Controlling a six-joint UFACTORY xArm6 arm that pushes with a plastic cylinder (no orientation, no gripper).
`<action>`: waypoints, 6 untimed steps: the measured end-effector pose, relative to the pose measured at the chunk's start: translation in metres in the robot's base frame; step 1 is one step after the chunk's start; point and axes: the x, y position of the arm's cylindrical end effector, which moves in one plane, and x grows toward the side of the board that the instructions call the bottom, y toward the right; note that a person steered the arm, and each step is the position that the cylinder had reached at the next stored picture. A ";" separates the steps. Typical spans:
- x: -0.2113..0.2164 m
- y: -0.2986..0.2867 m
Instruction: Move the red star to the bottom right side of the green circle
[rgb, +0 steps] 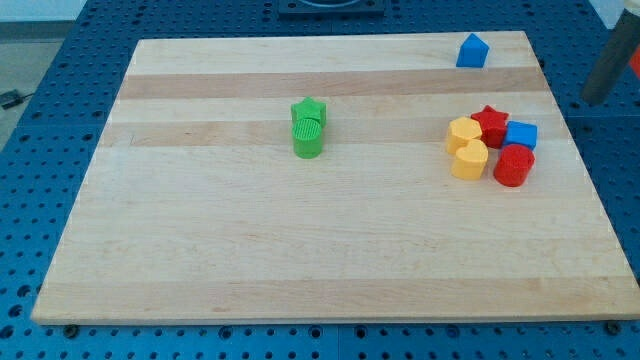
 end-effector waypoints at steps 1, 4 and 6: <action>0.023 -0.011; 0.040 -0.134; 0.039 -0.257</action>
